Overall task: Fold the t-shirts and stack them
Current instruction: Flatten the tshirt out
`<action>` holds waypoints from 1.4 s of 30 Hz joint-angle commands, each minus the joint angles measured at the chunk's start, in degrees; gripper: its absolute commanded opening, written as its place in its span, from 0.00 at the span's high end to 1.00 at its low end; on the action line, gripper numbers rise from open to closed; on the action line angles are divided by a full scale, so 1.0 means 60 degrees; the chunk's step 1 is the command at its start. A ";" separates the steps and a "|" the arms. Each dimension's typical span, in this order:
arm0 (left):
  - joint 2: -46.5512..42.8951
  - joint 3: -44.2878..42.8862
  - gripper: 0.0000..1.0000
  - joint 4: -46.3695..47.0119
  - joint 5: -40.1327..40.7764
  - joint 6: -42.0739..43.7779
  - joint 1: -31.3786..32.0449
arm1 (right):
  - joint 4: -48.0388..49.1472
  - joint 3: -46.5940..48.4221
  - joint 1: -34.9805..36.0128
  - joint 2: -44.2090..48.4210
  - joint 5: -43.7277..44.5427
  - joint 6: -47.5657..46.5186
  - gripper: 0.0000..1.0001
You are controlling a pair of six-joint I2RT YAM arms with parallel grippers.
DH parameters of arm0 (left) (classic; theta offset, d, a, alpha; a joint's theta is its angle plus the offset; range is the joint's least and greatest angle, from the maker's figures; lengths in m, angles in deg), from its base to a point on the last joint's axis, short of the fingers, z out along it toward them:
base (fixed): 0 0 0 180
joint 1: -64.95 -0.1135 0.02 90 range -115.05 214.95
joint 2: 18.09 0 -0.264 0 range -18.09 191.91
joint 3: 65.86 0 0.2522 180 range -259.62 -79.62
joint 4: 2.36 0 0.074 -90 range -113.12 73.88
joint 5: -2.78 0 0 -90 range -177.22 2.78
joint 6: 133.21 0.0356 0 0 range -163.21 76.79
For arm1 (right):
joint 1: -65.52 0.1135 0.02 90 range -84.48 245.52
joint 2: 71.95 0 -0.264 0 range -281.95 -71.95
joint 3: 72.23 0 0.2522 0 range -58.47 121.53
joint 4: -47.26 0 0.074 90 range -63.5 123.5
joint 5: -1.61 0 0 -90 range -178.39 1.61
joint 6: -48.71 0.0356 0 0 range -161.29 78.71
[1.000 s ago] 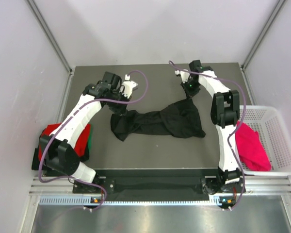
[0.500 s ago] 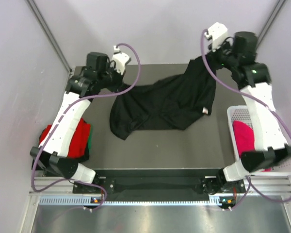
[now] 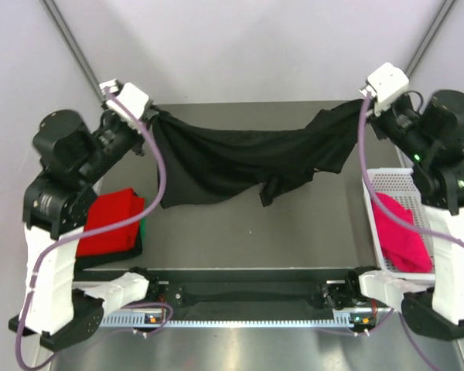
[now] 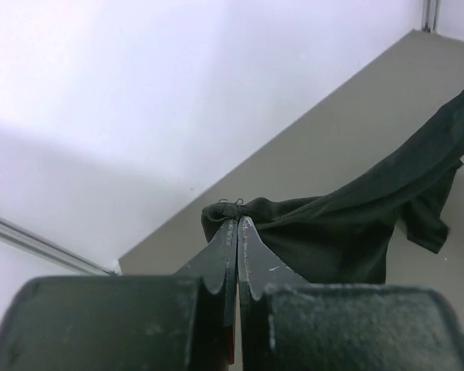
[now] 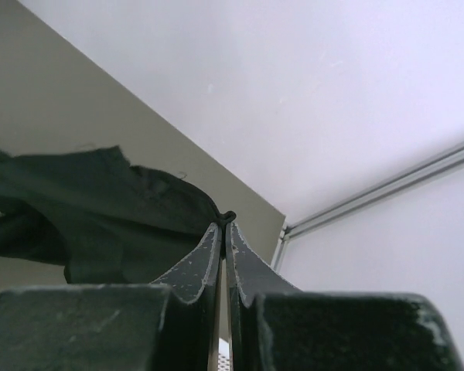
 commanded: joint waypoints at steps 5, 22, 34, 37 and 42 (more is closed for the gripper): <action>-0.1032 -0.0739 1.00 0.0298 -0.0489 0.0084 -0.0067 | -0.0206 0.0630 -0.0076 0.1968 -0.0485 0.0102 1.00; -0.2120 -0.1986 1.00 0.0723 -0.1298 -0.0313 -0.0903 | 0.0920 0.2374 -0.0398 0.3070 0.0218 0.0208 1.00; -0.1037 0.4235 1.00 0.2402 0.0740 0.1928 -0.0903 | 0.4009 -0.3144 -0.0384 0.2309 0.0761 -0.1696 1.00; -0.0102 0.5848 1.00 0.2860 0.0756 0.2133 -0.0903 | 0.5020 -0.5298 -0.0442 0.1740 0.0848 -0.2355 1.00; 0.2356 0.7096 1.00 0.5036 0.0990 0.2061 -0.0990 | 0.5901 -0.6286 -0.0706 -0.1052 0.0907 -0.2476 1.00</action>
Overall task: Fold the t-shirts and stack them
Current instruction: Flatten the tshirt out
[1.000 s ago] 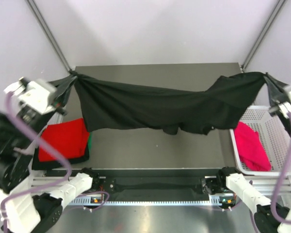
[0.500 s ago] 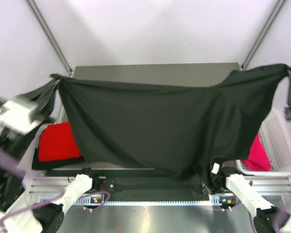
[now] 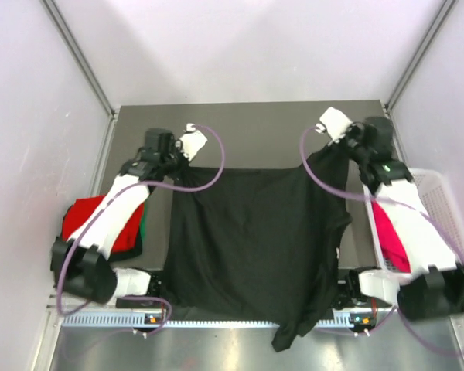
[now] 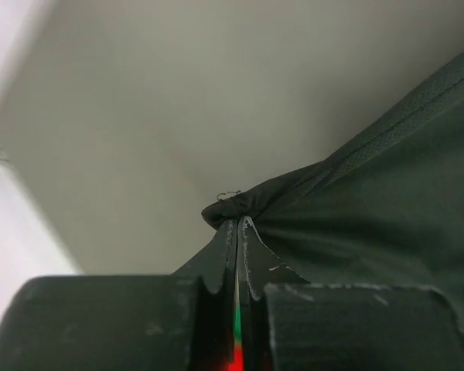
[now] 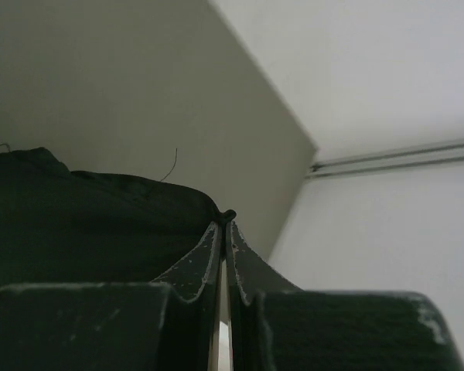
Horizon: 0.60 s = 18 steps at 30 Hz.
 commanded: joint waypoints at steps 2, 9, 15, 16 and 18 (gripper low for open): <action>0.1676 -0.0006 1.00 0.2858 0.0363 -0.0030 -0.0167 | 0.1377 0.0887 -0.0167 -0.2347 0.0313 -0.0220 1.00; 0.4915 -0.2318 1.00 0.3886 0.0626 -0.0324 -0.0606 | 0.0647 0.4828 -0.0064 -0.6670 0.1045 0.0527 1.00; 0.6250 -0.3362 1.00 0.4412 0.1328 -0.0821 -0.1002 | 0.0351 0.7716 0.0097 -0.9455 0.1382 0.0718 1.00; 0.6265 -0.3348 1.00 0.4762 0.1388 -0.0996 -0.1089 | 0.0410 0.8110 0.0126 -0.9921 0.1586 0.0732 1.00; 0.6309 -0.3376 1.00 0.4911 0.1244 -0.1071 -0.1192 | 0.0469 0.8464 0.0170 -1.0261 0.1618 0.0820 1.00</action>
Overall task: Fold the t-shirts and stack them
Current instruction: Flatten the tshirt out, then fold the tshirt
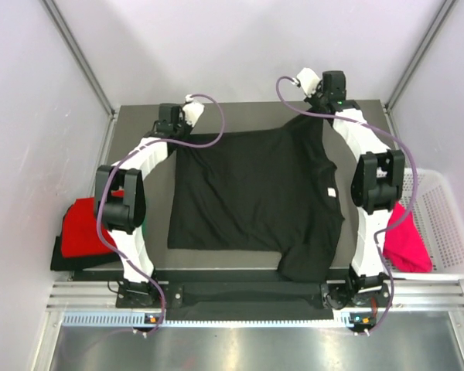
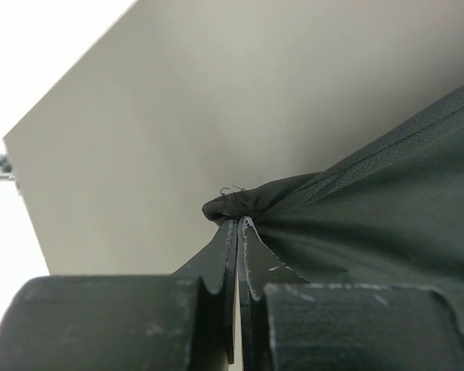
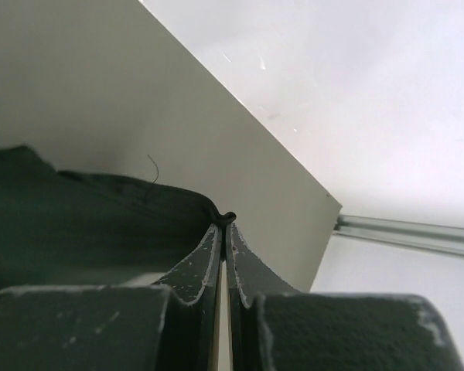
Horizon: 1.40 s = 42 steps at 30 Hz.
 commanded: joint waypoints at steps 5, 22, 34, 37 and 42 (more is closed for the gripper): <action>0.0449 -0.1250 1.00 0.0989 0.0368 -0.0237 -0.0220 | 0.0644 0.1200 0.0134 -0.1053 0.0580 0.0304 1.00; -0.0017 -0.1652 1.00 -0.0462 -0.0744 -0.0838 -0.0206 | 0.0602 -0.1068 0.0251 0.1172 0.0214 0.1109 1.00; -0.0136 -0.0859 1.00 -0.0550 -0.0744 0.0027 -0.0264 | -0.0145 -0.2139 0.0529 0.2403 0.0038 0.1929 1.00; 0.0127 -0.0946 1.00 -0.0550 -0.0818 0.0013 -0.0323 | -0.0437 -0.2344 0.0646 0.2652 0.0126 0.2061 1.00; 0.0552 -0.0975 1.00 -0.0186 -0.0789 0.0261 -0.0410 | -0.0380 -0.2989 0.0661 0.3252 0.0418 0.2033 1.00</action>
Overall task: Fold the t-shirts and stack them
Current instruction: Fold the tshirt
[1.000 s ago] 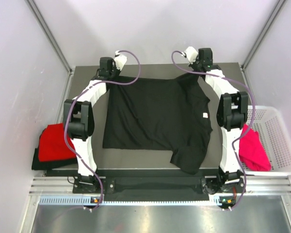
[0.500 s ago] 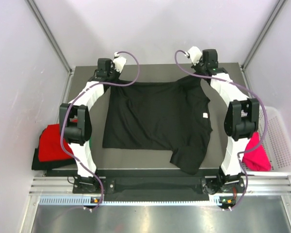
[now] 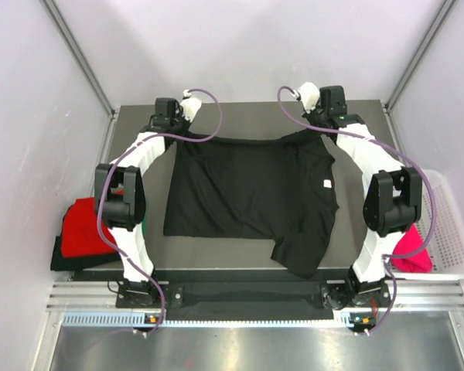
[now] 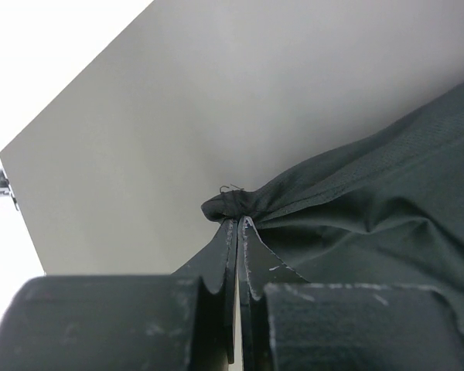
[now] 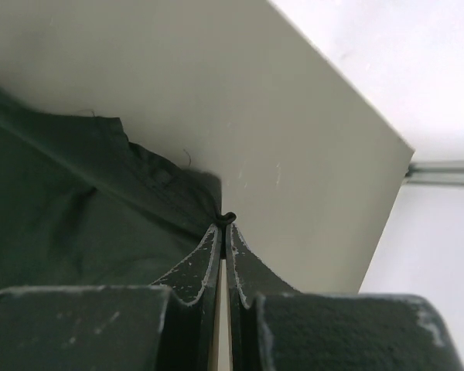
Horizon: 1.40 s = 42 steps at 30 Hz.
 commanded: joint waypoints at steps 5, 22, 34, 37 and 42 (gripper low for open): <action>0.1099 -0.0748 1.00 0.0739 -0.0389 0.0879 -0.0127 | 0.0057 -0.0240 0.0049 0.1068 0.0573 -0.0137 1.00; -0.0816 0.1022 1.00 0.1735 -0.1224 0.0353 -0.0200 | -0.0749 -0.1059 -0.0009 0.1903 0.0515 0.0419 1.00; -0.1917 0.2253 1.00 0.1559 -0.1297 0.0514 -0.0200 | -0.0954 -0.2597 0.0005 0.2854 0.0076 0.0961 1.00; -0.1976 0.2531 1.00 0.1516 -0.1327 0.0543 -0.0200 | -0.0924 -0.3095 0.0049 0.2987 -0.0056 0.1049 1.00; -0.2122 0.3072 1.00 0.1559 -0.1298 0.0587 -0.0214 | -0.0939 -0.3900 0.0137 0.3324 -0.0363 0.1123 1.00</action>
